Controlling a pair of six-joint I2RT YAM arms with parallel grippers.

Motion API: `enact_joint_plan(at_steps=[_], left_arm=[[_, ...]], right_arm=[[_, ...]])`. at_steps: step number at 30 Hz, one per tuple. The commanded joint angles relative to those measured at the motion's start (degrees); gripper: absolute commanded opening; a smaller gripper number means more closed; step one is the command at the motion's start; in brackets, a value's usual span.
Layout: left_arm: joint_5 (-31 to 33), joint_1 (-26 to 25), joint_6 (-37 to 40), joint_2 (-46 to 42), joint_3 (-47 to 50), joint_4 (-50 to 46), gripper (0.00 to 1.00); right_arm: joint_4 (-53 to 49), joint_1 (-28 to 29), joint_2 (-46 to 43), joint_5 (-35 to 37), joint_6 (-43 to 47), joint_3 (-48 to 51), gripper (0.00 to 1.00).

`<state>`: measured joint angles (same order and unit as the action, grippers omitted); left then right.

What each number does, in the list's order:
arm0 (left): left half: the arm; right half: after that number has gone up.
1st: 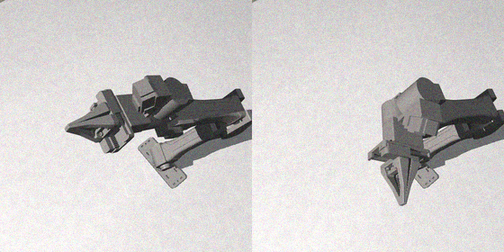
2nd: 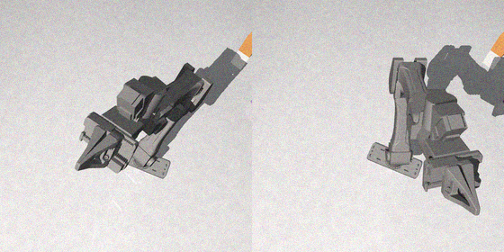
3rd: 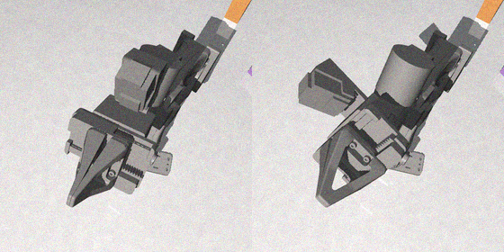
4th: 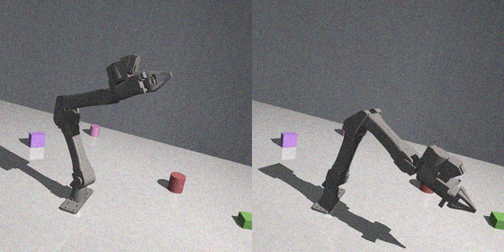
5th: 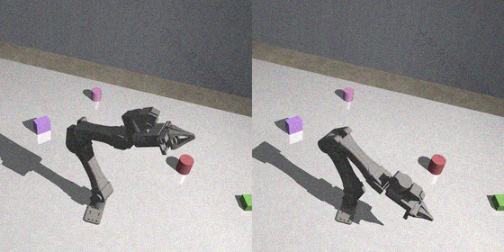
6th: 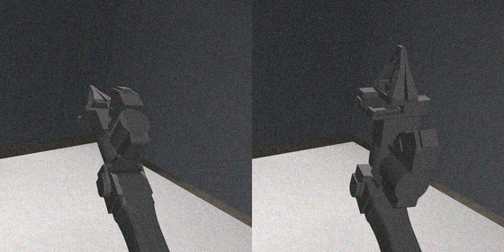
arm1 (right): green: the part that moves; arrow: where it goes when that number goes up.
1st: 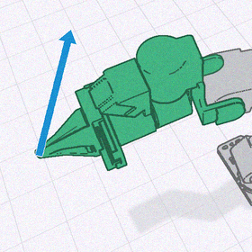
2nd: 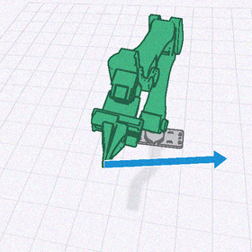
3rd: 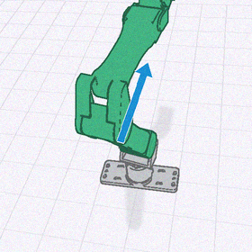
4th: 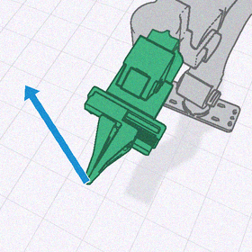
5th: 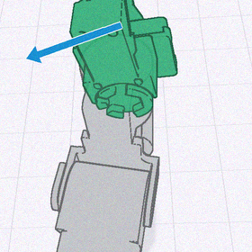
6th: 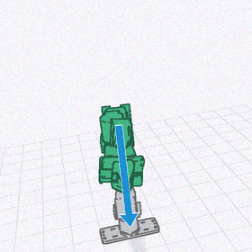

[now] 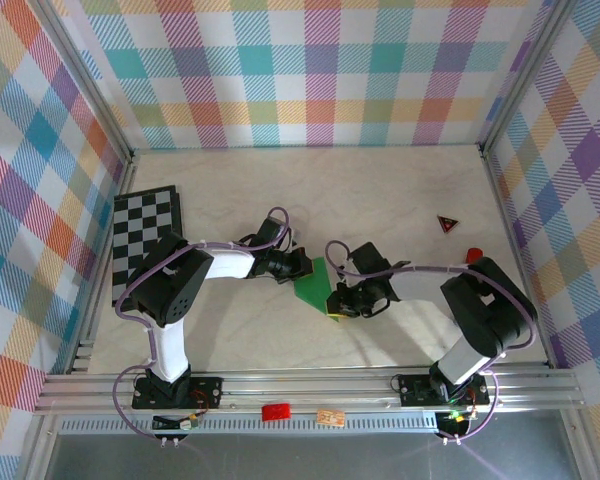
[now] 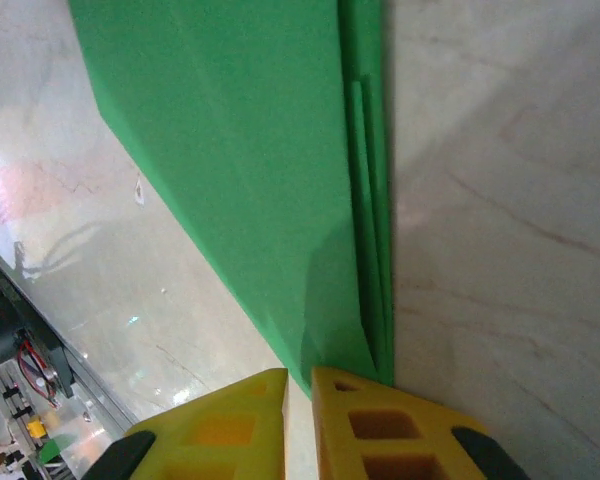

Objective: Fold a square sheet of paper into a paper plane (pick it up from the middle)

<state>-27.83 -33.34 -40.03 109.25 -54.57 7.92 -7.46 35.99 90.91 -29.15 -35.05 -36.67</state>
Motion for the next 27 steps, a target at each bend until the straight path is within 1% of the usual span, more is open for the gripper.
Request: enact_joint_plan(at_steps=[1, 4, 9, 10, 14, 17, 21, 25, 27], left_arm=[[3.1, 0.8, 0.2, 2.6, 2.0, -4.8, 0.05], [2.7, 0.8, 0.2, 2.8, 1.5, -4.9, 0.05], [2.8, 0.8, 0.0, 2.7, 1.8, -4.8, 0.05], [2.7, 0.7, -0.2, 2.6, 1.8, -4.5, 0.05], [2.2, 0.8, -0.6, 2.5, 1.9, -4.5, 0.05], [1.8, 0.8, -1.1, 2.3, 1.9, -4.2, 0.05], [1.2, 0.8, -1.7, 2.1, 2.1, -3.6, 0.05], [0.9, 0.8, -2.2, 2.3, 2.3, -3.2, 0.05], [0.7, 0.8, -2.3, 2.4, 2.2, -3.0, 0.05]], right_arm=[[-3.5, 0.2, -3.6, -0.3, 1.4, 4.6, 0.17], [-5.6, 0.1, -5.7, 1.4, 0.9, 7.0, 0.17], [-5.5, 0.1, -11.0, 1.4, -1.6, 8.3, 0.17], [-5.1, 0.1, -12.0, 1.2, -2.4, 8.0, 0.19], [-2.7, 0.1, -14.5, 0.7, -7.8, 6.5, 0.35], [-4.8, 0.0, -14.4, 3.5, -12.8, 5.2, 0.40], [-5.4, 0.0, -13.5, 3.7, -17.6, 5.0, 0.40], [-0.7, 0.0, -11.1, -1.5, -19.5, 5.5, 0.40], [-0.1, 0.0, -10.0, -2.4, -19.7, 5.3, 0.38]])
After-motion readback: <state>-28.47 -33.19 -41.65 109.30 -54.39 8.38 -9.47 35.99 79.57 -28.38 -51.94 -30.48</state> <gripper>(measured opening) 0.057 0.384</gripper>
